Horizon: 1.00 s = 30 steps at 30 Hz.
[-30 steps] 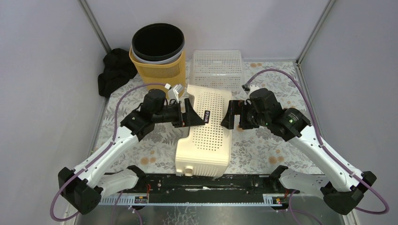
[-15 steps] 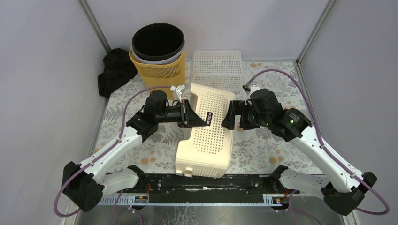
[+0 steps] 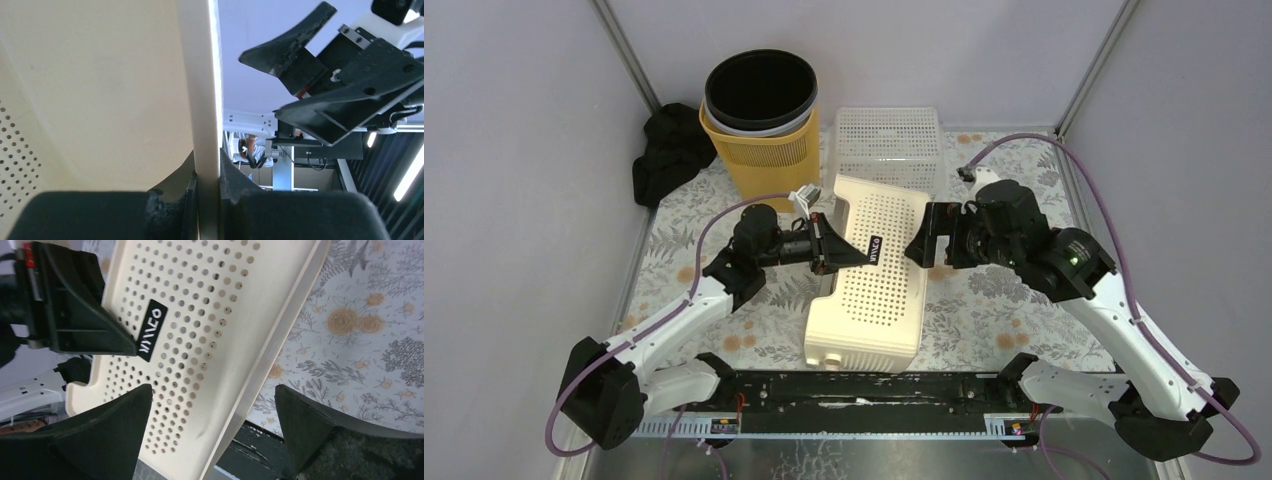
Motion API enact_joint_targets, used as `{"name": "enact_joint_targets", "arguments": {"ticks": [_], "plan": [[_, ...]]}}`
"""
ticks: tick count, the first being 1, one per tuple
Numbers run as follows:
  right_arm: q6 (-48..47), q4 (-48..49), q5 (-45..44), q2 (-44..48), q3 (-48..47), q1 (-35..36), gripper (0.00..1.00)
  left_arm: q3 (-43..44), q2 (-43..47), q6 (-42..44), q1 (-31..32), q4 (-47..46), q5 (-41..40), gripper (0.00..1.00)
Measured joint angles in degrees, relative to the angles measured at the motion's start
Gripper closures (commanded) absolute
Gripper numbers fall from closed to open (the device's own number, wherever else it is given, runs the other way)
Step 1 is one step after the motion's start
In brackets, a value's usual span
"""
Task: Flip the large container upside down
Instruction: Turn the container upside down at the center of the board.
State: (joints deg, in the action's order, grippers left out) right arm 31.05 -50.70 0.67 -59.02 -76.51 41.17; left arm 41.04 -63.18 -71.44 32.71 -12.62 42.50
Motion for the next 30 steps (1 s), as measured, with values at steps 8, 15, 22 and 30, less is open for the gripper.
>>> {"name": "enact_joint_targets", "arguments": {"ticks": [8,15,22,30], "plan": [[-1.1,-1.5,-3.1,0.5,-6.4,0.0,0.0,-0.1,-5.8,-5.7,3.0,-12.0,-5.8,1.0],[-1.9,-4.6,-4.9,0.4,-9.6,0.0,0.0,3.9,-15.0,-9.3,7.7,-21.0,-10.0,1.0],[-2.6,-6.9,-7.3,0.8,-13.4,0.0,0.01,12.0,-24.5,-11.2,13.3,-25.4,-12.8,1.0],[-3.0,-7.8,-7.5,1.0,-14.8,0.0,0.0,14.5,-30.6,-16.6,15.6,-37.6,-14.9,1.0]]}}
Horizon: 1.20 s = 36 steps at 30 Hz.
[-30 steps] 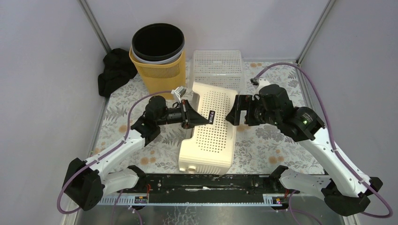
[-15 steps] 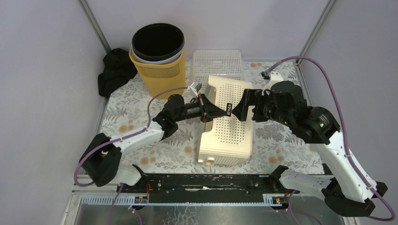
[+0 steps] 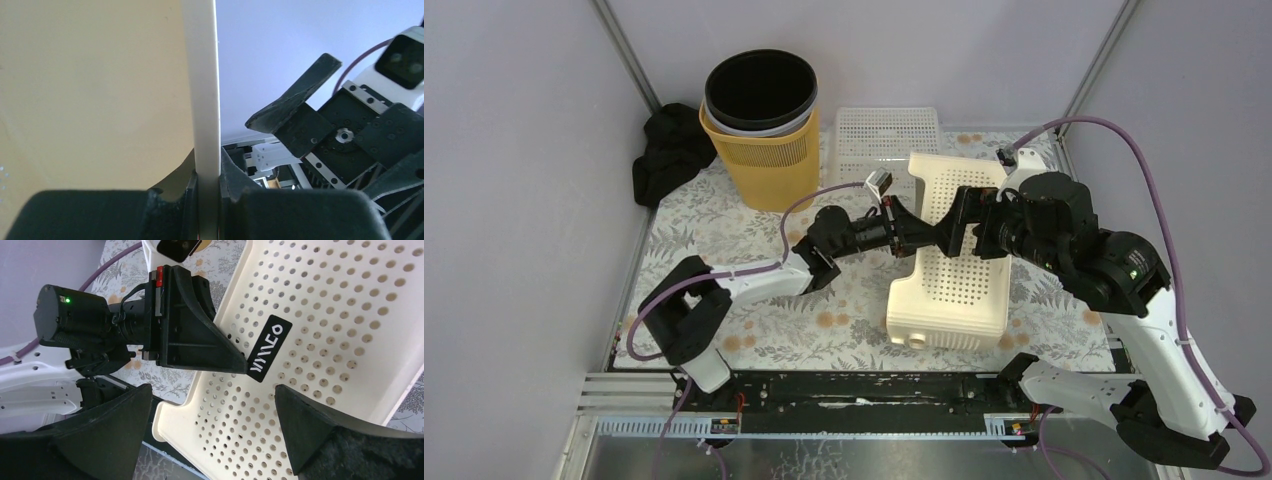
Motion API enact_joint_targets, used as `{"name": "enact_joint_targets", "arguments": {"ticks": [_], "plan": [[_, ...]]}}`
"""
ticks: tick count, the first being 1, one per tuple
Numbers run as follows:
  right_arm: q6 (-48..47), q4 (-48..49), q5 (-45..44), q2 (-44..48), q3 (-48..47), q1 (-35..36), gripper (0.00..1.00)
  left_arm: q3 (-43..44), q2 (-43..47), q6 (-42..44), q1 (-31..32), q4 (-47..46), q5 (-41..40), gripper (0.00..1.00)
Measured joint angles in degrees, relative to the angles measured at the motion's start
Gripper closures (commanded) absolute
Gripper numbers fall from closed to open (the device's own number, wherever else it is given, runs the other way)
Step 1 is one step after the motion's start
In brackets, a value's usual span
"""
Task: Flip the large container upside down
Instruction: Turn the container upside down at the center of the board.
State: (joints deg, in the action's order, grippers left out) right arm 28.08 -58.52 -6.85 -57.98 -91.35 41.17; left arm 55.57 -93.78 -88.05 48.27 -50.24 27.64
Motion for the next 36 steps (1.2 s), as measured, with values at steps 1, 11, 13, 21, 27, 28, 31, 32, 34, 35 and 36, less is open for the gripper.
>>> {"name": "enact_joint_targets", "arguments": {"ticks": [1,11,13,21,27,28,31,32,34,35,36], "plan": [[0.0,0.0,0.0,0.0,0.0,0.0,0.01,-0.7,-0.5,-1.0,-0.1,-2.6,-0.3,1.0],[0.0,0.1,0.2,0.0,0.3,0.0,0.01,-14.1,-4.3,-12.7,-4.7,-27.6,-5.0,1.0],[0.0,0.1,0.3,0.0,0.5,0.0,0.0,-16.4,-3.8,-13.7,-5.4,-30.3,-5.4,1.0],[0.0,0.2,0.5,-0.5,1.3,0.0,0.0,-23.8,-1.2,-15.7,-8.9,-36.1,-5.3,1.0],[0.0,0.7,0.8,-0.7,1.7,0.0,0.01,-25.4,1.2,-15.0,-10.5,-33.6,-2.7,1.0],[0.0,0.9,0.9,-0.8,1.9,0.0,0.0,-25.4,1.9,-14.4,-10.5,-32.5,-2.3,1.0],[0.0,1.0,1.4,-1.2,2.0,0.0,0.0,-25.3,6.2,-10.6,-10.6,-24.7,-1.3,0.86],[0.0,1.1,1.6,-1.3,2.0,0.0,0.0,-25.1,7.9,-9.0,-10.7,-21.2,-1.0,0.83],[0.0,1.3,1.9,-1.6,2.0,0.0,0.01,-24.3,11.3,-5.8,-11.1,-13.9,-0.8,0.78],[0.0,1.4,1.9,-1.7,2.0,0.0,0.0,-23.6,12.9,-4.1,-11.2,-10.1,-0.7,0.76],[0.0,1.4,2.0,-1.8,2.0,0.0,0.01,-22.8,14.4,-2.0,-11.5,-6.2,-0.8,0.75]]}}
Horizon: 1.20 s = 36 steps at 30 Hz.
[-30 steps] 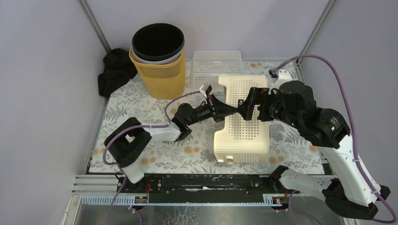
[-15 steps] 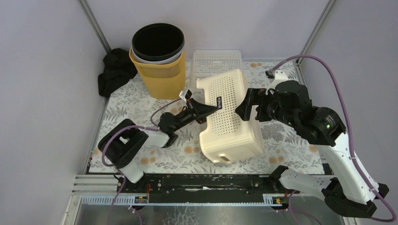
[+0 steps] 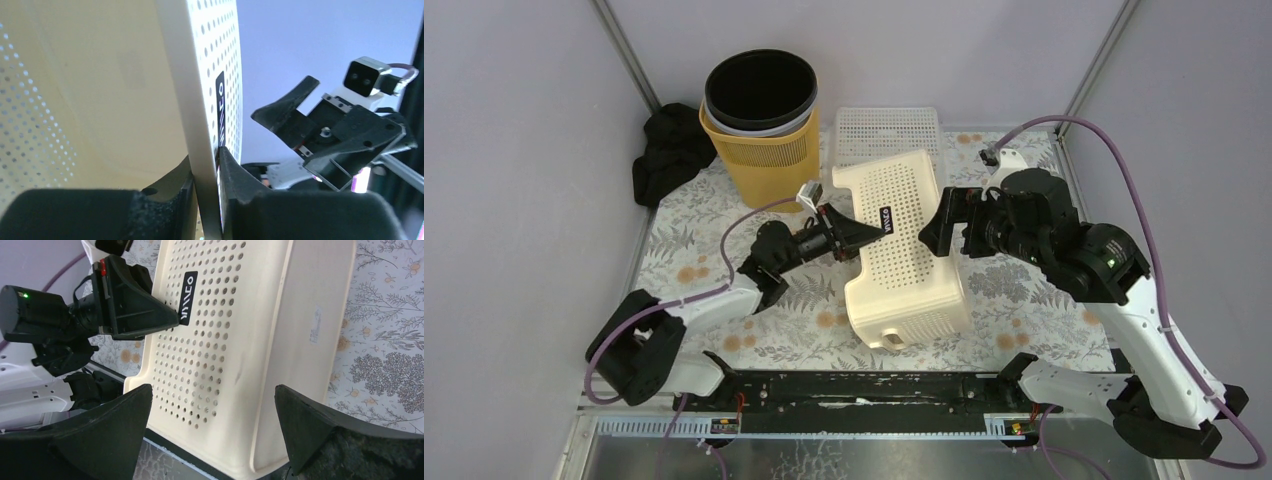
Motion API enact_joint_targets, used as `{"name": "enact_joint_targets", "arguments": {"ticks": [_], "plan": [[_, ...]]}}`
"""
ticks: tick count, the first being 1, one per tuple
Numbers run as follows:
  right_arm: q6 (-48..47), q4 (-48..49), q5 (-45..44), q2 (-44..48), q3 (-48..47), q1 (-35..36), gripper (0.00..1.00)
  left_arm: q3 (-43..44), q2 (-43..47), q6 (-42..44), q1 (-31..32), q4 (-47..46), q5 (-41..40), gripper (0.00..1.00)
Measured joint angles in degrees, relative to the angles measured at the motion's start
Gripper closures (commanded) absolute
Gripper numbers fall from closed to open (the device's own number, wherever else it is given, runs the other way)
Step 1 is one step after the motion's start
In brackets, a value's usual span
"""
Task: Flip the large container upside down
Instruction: Turn the container upside down at the center of the board.
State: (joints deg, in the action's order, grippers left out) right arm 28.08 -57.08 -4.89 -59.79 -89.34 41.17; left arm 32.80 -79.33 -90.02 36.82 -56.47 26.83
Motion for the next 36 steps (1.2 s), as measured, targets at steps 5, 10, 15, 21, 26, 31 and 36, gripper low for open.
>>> {"name": "enact_joint_targets", "arguments": {"ticks": [5,10,15,21,26,31,36], "plan": [[0.0,0.5,0.2,-0.5,0.2,0.0,0.0,3.6,3.9,8.9,-1.2,13.8,-0.7,0.73],[0.0,0.8,1.1,-0.8,0.3,0.0,0.01,4.0,4.6,11.9,-1.9,17.4,-1.3,0.88],[0.0,0.9,1.3,-0.7,0.6,0.0,0.0,0.0,5.8,11.3,-3.0,13.6,-1.3,0.93],[0.0,1.2,1.5,-0.7,2.4,0.0,0.0,-4.4,7.3,9.2,-4.1,7.3,-1.3,0.97],[0.0,1.2,1.5,-0.7,2.8,0.0,0.0,-10.6,5.5,3.8,-4.9,-7.7,-0.7,1.0],[0.0,0.7,1.5,-1.1,1.9,0.0,0.0,-14.7,-6.4,-5.9,-5.5,-33.2,-1.3,1.0],[-0.2,-0.3,1.3,-2.9,-3.3,0.0,0.0,-9.0,-10.9,-9.3,-1.9,-33.4,-2.4,1.0]]}}
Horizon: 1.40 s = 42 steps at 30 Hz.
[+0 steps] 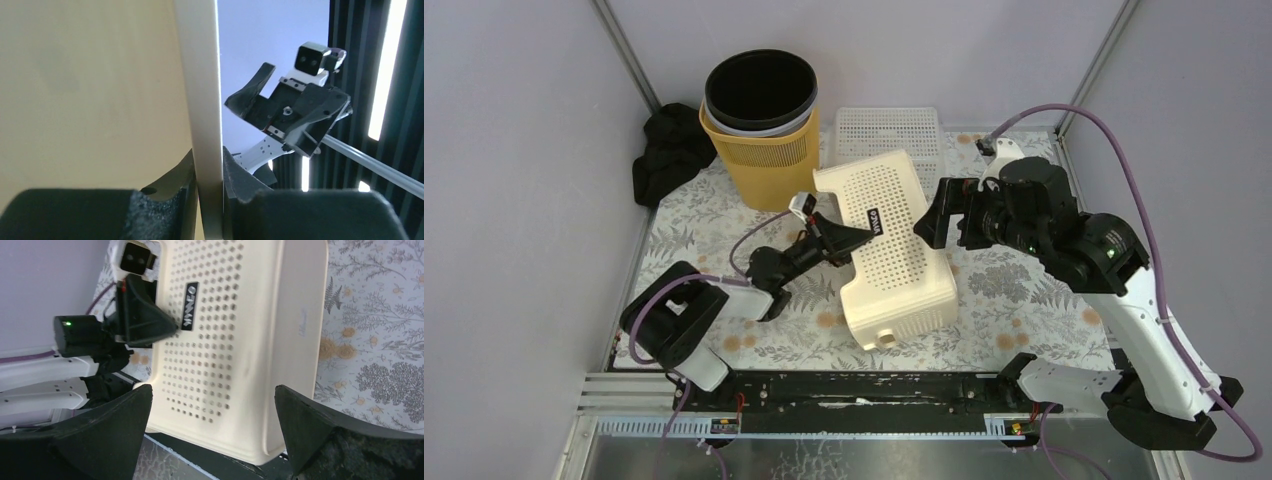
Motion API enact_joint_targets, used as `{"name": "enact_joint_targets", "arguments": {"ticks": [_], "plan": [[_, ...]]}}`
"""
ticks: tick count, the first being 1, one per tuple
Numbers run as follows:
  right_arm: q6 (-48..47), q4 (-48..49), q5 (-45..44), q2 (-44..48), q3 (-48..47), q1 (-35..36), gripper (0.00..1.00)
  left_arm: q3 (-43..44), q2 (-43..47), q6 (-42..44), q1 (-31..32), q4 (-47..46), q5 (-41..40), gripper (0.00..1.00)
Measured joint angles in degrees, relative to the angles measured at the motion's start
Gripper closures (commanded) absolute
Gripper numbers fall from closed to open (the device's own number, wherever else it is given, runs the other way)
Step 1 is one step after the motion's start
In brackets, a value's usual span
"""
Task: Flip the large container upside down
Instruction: Turn the container upside down at the center of the board.
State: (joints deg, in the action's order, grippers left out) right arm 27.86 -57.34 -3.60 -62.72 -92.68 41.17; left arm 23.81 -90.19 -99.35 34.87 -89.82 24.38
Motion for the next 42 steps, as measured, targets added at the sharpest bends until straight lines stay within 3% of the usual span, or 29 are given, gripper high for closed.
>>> {"name": "enact_joint_targets", "arguments": {"ticks": [22,33,42], "plan": [[-3.8,-7.6,-3.0,-5.4,-17.3,0.0,0.01,38.7,-27.6,-1.3,13.9,5.3,1.3,0.98],[-4.3,-8.3,-3.0,-6.7,-18.8,0.0,0.0,53.5,-35.6,-2.3,15.5,10.8,1.1,0.96],[-4.5,-9.5,-3.0,-7.5,-21.9,0.0,0.01,61.2,-36.1,-2.4,16.2,13.6,0.9,0.95]]}}
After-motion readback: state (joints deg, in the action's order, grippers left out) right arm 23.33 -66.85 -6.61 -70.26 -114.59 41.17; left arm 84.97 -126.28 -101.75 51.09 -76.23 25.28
